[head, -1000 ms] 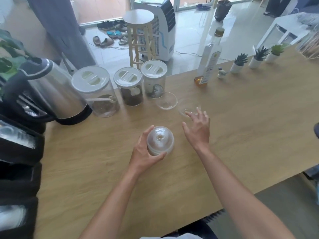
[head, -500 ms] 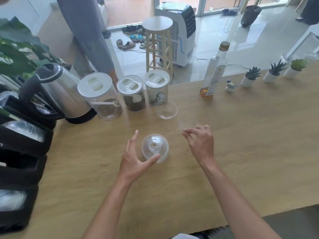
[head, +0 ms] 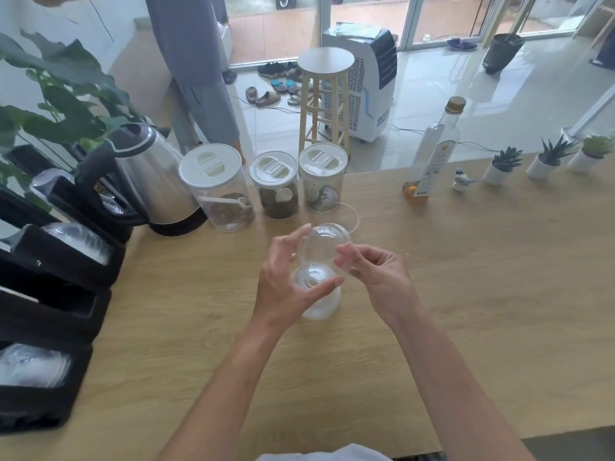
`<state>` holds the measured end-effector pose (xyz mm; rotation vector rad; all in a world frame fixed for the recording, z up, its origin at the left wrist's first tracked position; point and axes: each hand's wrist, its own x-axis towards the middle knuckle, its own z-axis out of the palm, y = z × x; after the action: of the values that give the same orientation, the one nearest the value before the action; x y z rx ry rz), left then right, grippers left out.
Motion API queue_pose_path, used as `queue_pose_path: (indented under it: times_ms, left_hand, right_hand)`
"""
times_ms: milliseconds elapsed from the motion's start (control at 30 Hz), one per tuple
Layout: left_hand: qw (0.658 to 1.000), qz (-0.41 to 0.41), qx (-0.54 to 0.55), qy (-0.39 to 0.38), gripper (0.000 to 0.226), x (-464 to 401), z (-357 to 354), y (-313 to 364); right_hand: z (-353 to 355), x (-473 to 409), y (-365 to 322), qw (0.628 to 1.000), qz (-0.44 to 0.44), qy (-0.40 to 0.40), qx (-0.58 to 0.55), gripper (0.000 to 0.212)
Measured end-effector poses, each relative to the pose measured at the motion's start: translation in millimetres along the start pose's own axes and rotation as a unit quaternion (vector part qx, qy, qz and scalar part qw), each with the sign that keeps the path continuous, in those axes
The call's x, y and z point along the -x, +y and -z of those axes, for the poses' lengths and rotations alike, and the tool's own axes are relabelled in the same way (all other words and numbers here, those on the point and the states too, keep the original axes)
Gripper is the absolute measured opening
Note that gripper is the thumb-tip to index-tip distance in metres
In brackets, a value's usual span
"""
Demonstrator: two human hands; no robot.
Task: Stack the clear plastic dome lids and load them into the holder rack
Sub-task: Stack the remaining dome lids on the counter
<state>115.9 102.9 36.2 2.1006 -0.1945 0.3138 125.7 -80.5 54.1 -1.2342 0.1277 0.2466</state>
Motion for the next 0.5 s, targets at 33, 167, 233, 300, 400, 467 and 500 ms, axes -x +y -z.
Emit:
queue_pose_path:
  times_ms: [33, 167, 233, 300, 400, 467, 500]
  left_hand:
    - [1.000, 0.004, -0.010, -0.001, 0.096, 1.5, -1.0, -3.8]
    - [0.996, 0.035, -0.075, -0.019, 0.097, 13.2, -7.8, -22.9]
    - [0.993, 0.045, -0.096, -0.042, 0.097, 20.9, -13.4, -35.5]
    - [0.990, 0.064, -0.111, -0.066, 0.098, 26.9, -18.8, -47.4]
    - [0.988, 0.079, -0.109, -0.080, 0.099, 29.1, -24.6, -59.4]
    - [0.987, 0.083, -0.106, -0.083, 0.098, 25.8, -26.7, -61.2]
    - [0.987, 0.083, -0.108, -0.085, 0.098, 23.4, -27.8, -61.5]
  right_hand:
    - [1.2, -0.7, 2.4, 1.000, -0.001, 0.020, 0.022, 0.031]
    - [10.8, -7.4, 18.3, 0.986, -0.010, 0.126, 0.106, 0.031]
    - [16.3, -13.3, 26.3, 0.976, -0.017, 0.168, 0.135, 0.022]
    - [19.3, -19.9, 32.2, 0.966, -0.014, 0.186, 0.179, 0.015]
    - [19.2, -33.9, 37.8, 0.943, 0.011, 0.188, 0.276, 0.019]
    - [20.4, -49.7, 44.0, 0.916, 0.054, 0.178, 0.356, 0.025]
    - [20.7, -59.2, 46.6, 0.896, 0.077, 0.172, 0.402, 0.028]
